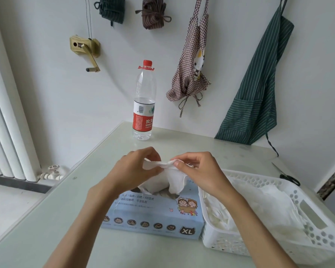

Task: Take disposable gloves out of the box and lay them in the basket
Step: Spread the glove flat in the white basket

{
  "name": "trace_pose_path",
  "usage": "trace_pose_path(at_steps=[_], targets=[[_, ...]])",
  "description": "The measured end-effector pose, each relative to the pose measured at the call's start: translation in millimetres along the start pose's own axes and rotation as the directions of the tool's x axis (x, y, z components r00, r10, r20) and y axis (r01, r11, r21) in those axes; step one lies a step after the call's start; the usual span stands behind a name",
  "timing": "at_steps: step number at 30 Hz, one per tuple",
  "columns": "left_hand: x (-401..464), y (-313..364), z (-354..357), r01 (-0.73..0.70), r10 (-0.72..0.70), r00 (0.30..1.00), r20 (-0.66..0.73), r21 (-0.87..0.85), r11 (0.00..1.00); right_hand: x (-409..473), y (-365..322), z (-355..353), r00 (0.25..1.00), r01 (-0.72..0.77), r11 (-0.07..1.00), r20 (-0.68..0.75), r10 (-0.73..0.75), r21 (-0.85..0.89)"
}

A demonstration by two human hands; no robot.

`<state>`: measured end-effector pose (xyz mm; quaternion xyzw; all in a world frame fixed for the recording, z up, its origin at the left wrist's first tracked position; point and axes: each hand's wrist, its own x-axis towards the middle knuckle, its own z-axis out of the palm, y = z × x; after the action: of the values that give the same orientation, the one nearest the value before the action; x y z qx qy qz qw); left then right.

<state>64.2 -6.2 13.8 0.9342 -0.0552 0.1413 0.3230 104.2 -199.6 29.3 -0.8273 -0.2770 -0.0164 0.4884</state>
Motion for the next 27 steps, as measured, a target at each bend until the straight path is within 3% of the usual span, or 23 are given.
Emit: trace_pose_path(at_steps=[6,9,12,15,21,25,27], targets=[[-2,-11,-13,-0.018,0.028,0.998,0.055,-0.172,0.985,-6,8,-11,0.998,-0.042,0.988,0.041,0.048,-0.151],[-3,-16,-13,0.021,-0.004,0.995,0.098,-0.165,0.986,-8,8,-20,0.998,-0.062,0.998,-0.027,0.062,-0.008],[-2,-16,-14,0.026,-0.016,0.998,0.054,-0.186,0.982,-9,3,-22,0.995,-0.093,0.981,-0.023,0.098,0.168],[-4,-10,-14,0.042,-0.036,0.999,0.032,-0.233,0.972,-8,0,-17,0.994,-0.102,0.977,-0.021,0.107,0.186],[-10,-10,-15,0.078,-0.083,0.996,-0.020,-0.181,0.980,-2,-9,-16,0.991,-0.025,0.995,-0.130,0.037,0.092],[-18,-5,-15,0.092,-0.084,0.984,-0.159,0.039,0.995,-3,-16,-17,0.974,0.047,0.995,-0.227,-0.026,0.087],[-19,0,-16,0.071,-0.070,0.987,-0.147,0.000,0.997,-4,-20,-19,0.959,0.084,0.992,-0.278,-0.054,0.096]])
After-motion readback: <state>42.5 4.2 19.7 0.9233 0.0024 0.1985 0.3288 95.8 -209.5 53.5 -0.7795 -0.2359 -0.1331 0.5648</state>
